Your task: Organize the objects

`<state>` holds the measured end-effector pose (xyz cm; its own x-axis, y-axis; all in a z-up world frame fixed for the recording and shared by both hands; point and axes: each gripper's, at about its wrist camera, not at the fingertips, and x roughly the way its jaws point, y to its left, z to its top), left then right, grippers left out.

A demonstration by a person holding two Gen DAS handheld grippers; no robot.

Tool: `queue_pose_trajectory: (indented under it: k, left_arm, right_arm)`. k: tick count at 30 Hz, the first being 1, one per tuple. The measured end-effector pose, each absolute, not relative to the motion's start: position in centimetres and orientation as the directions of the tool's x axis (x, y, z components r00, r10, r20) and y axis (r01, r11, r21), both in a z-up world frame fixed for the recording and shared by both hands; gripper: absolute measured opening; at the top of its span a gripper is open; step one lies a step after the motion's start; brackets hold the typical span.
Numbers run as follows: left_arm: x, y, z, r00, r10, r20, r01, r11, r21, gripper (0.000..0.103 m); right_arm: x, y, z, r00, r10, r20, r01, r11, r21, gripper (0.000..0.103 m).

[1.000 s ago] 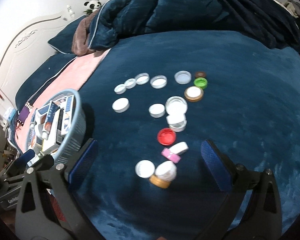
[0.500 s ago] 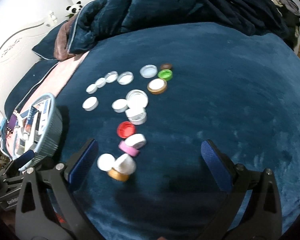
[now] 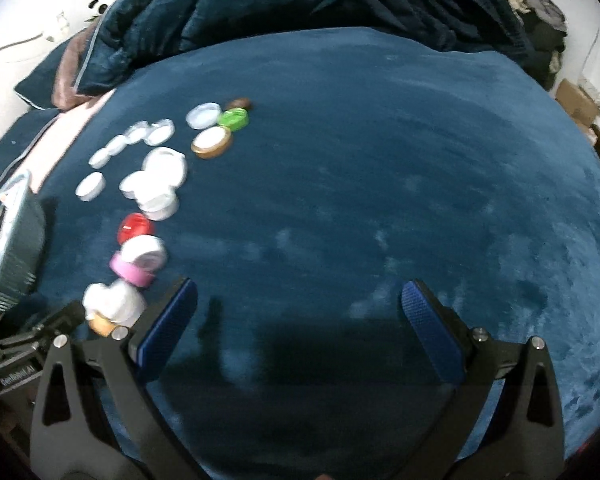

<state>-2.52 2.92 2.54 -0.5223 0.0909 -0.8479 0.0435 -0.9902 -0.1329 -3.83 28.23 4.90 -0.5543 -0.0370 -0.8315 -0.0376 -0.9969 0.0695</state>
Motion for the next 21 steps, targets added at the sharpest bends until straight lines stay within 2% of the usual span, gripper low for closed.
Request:
queue_pose_trajectory:
  k: [11,21]
  left_arm:
    - [-2.9,2.1,1.2,-0.573,0.132,-0.809,0.023,-0.984,-0.177,0.103]
    - [-3.1,1.9,1.2,-0.562,0.148,-0.814,0.006,-0.983,-0.183,0.102]
  right_arm:
    - [-3.8,28.9,3.3,-0.557,-0.042,-0.829,-0.034,-0.997,0.073,0.103]
    - [-4.1,28.6,3.1,-0.557,-0.025,-0.83,-0.037,-0.998,0.055,0.103]
